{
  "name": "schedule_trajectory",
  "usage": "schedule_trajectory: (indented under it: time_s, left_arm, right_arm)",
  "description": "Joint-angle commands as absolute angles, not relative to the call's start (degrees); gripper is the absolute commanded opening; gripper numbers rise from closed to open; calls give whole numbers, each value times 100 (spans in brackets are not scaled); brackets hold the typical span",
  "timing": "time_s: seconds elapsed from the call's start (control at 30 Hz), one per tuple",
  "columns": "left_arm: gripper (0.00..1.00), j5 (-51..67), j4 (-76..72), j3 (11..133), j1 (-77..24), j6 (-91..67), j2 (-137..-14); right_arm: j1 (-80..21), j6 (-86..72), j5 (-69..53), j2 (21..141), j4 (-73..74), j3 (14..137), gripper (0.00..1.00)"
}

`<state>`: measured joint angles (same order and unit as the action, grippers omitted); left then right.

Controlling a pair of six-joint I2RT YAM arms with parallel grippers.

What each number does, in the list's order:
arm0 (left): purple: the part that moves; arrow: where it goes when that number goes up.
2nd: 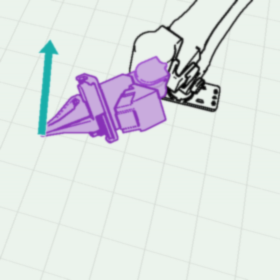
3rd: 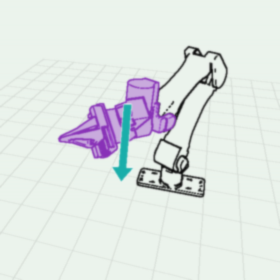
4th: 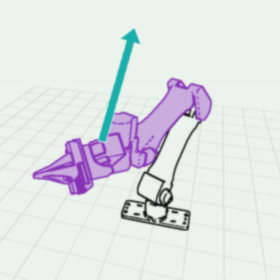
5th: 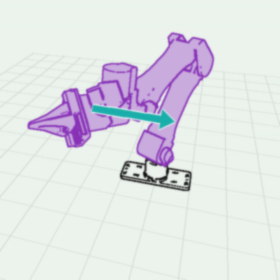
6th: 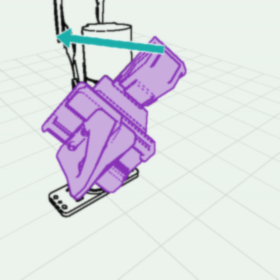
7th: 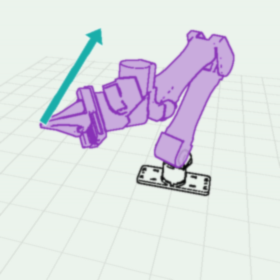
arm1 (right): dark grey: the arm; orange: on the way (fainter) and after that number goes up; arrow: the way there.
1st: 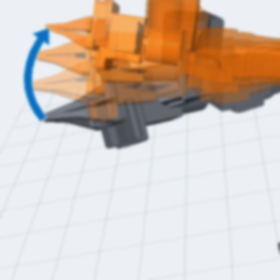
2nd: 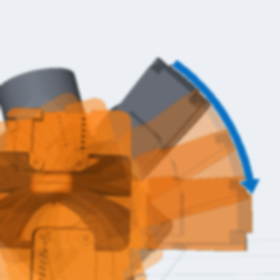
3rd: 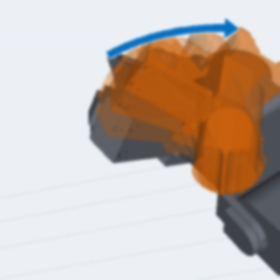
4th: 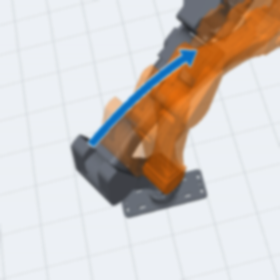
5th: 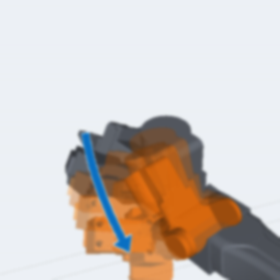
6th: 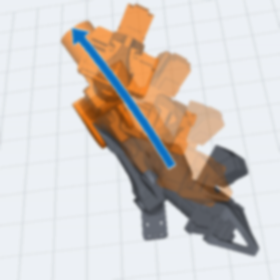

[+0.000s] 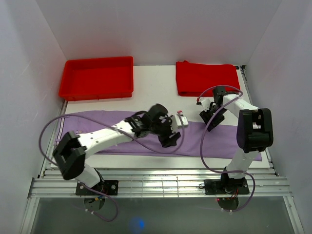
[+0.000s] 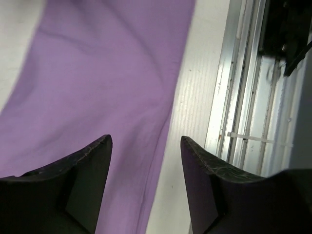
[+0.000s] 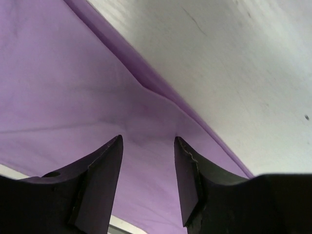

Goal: Fold and stack the trousers
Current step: Fold the trousers

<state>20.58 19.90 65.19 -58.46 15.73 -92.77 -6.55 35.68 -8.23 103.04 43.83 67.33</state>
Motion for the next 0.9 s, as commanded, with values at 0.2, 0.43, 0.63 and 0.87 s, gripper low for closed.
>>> schedule_trajectory:
  time_s: [0.2, 0.43, 0.63, 0.87]
  left_arm:
    - [66, 2259, 3549, 6074, -3484, 1020, -8323]
    - [66, 1917, 3384, 5178, -2603, 791, -8349]
    - [62, 1775, 3533, 4869, -2023, 905, -8376]
    - [63, 2635, 4728, 5931, -1653, 2527, -8642]
  right_arm:
    - [-484, 4024, -555, 9607, 5213, 6426, 52]
    - [-88, 4402, 208, 9808, 4397, 5248, 52]
    - [649, 5017, 957, 10177, 3631, 4641, 51]
    - [932, 5476, 810, 10002, 4390, 5544, 54]
